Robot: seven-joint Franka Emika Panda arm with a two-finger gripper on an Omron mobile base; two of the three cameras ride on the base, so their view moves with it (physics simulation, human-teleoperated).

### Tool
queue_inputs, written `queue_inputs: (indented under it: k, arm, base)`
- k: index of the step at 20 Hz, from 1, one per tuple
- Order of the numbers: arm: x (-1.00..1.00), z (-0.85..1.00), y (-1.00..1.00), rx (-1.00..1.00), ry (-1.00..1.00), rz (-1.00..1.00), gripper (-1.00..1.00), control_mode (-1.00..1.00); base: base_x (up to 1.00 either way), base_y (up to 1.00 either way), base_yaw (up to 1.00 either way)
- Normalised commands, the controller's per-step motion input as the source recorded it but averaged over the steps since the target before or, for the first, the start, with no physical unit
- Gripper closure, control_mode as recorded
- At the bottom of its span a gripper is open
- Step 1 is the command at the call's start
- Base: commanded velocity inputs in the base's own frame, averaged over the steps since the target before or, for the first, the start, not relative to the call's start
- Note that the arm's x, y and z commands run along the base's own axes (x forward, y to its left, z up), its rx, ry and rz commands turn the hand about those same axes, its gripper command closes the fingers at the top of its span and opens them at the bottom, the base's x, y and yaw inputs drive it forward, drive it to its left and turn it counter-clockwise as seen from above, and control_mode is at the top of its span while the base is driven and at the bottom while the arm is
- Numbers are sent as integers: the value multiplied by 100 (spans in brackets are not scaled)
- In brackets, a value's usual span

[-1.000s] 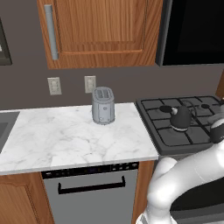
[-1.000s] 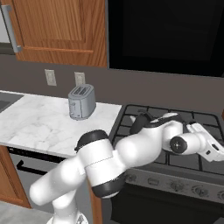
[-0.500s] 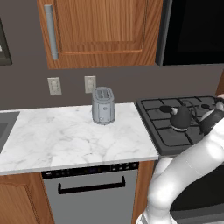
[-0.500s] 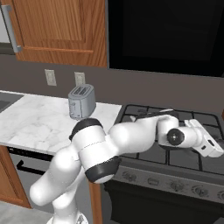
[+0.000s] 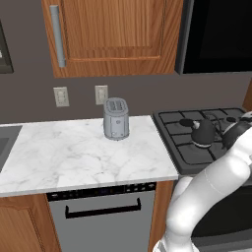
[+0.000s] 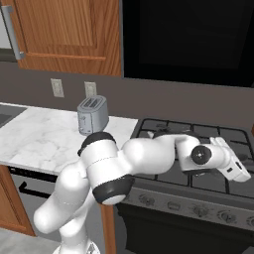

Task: Pick the pan from the cabinet and place it on the stove. Then turn on the stove burner for the pan.

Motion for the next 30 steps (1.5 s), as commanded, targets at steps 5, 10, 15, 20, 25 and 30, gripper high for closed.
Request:
queue_inputs:
  k: [5, 10, 15, 20, 25, 30]
  arm:
    - [0, 0, 12, 5, 0, 0, -100, -100]
    - [0, -1, 18, 3, 0, 0, -100, -100]
    - [0, -5, 16, 4, 0, 0, -100, -100]
    - [-1, -16, 0, 4, -2, 1, -100, -100]
    - [0, -24, 0, 4, -6, 2, -100, -100]
    - [0, -29, 0, 2, -8, 1, -100, -100]
  base:
    - [0, 0, 0]
    - [0, 0, 0]
    - [0, 0, 0]
    - [0, 0, 0]
    - [0, 0, 0]
    - [0, 0, 0]
